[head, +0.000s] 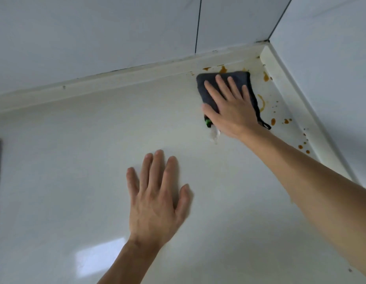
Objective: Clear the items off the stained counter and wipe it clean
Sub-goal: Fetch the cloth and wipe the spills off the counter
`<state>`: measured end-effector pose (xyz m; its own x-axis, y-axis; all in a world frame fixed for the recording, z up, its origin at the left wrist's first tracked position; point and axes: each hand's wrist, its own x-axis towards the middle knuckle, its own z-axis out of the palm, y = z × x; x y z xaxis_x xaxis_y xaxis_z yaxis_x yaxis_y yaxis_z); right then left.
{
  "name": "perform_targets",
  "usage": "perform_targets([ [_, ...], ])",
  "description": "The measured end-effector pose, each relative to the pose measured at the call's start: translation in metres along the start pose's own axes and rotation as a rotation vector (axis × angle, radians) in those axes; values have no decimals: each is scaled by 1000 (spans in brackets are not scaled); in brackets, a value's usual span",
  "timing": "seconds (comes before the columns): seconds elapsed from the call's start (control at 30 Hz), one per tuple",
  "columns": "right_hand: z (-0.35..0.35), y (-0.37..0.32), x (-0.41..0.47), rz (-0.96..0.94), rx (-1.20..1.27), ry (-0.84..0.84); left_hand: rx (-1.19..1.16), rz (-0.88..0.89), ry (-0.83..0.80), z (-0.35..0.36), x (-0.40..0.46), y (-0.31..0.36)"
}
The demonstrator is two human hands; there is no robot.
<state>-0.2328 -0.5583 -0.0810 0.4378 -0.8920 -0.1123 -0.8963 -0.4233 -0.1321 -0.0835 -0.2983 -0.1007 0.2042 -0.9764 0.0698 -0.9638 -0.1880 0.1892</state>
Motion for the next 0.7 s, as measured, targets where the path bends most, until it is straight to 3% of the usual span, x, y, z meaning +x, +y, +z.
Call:
perform_targets([
  [0.1,1,-42,30,119,60,16,4,-2,-3,1,1,-1],
  [0.2,5,-69,16,-163,5,2,13,1,-14,0,0,-2],
  [0.27,6,-52,2,-338,-12,-18,17,6,-6,0,0,-3],
  [0.33,3,-15,-1,-274,-31,9,17,5,0,1,0,-2],
  [0.43,-2,28,14,33,-10,27,17,-1,-9,3,1,-2],
  [0.53,-2,12,40,214,48,54,16,5,-9,3,2,-1],
  [0.63,-2,-14,43,216,55,59,15,12,0,1,2,-1],
  [0.7,-1,-20,28,42,23,44,19,14,0,0,2,-1],
])
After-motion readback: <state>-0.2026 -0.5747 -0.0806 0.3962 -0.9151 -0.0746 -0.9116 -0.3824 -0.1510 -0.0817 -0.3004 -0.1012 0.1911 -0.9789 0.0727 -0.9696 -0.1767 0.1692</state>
